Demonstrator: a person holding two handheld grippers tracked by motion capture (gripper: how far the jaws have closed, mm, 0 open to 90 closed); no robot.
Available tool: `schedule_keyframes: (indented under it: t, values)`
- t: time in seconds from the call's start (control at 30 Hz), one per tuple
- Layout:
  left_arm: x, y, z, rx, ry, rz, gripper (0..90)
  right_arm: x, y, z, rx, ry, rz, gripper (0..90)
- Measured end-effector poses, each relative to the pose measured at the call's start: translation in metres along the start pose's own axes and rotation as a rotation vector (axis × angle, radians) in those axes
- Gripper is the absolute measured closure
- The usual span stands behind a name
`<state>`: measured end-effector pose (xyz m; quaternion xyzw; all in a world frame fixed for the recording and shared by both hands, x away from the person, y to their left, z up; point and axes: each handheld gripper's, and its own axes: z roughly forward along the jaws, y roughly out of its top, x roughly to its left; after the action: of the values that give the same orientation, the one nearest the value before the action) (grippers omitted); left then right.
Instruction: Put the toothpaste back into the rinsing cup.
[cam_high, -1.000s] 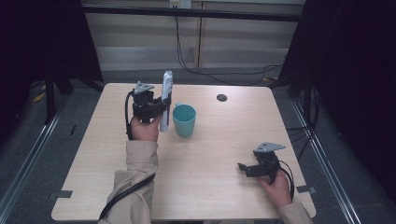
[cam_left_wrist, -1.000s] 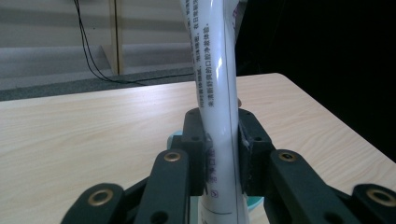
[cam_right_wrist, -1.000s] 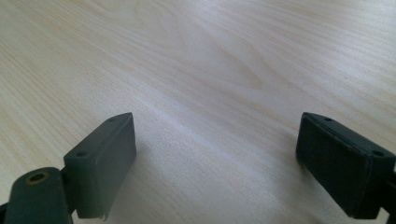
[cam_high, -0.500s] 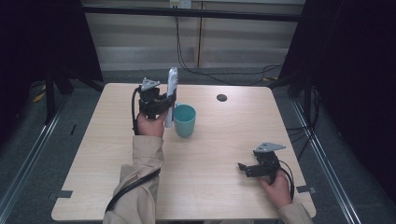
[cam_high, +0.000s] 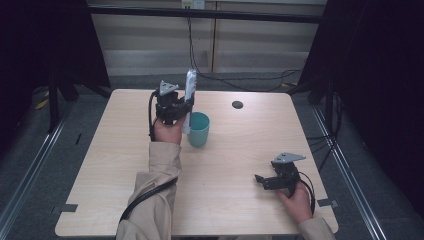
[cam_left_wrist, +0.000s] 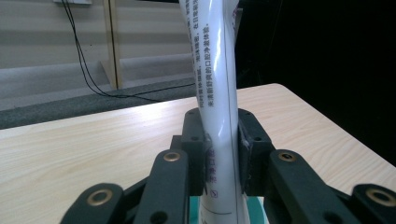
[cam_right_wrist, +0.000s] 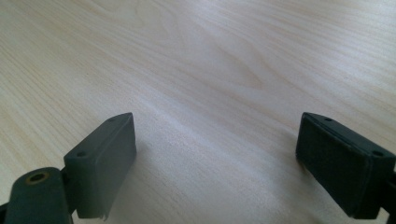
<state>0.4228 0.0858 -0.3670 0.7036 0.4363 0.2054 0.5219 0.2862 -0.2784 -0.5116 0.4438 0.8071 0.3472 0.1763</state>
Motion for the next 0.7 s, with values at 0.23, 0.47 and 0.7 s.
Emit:
schedule_keyframes:
  t: [0.23, 0.47, 0.7]
  values:
    - [-0.003, 0.000, 0.005, -0.010, 0.011, 0.016, 76.4, 0.000, 0.000, 0.000, 0.000, 0.001, 0.000, 11.5]
    - [-0.006, 0.003, 0.012, -0.015, 0.017, 0.020, 76.2, 0.000, 0.000, 0.000, 0.000, 0.003, 0.001, 11.5]
    - [-0.007, 0.002, 0.021, -0.008, 0.023, 0.023, 76.1, 0.000, 0.000, 0.000, 0.001, 0.005, 0.001, 11.5]
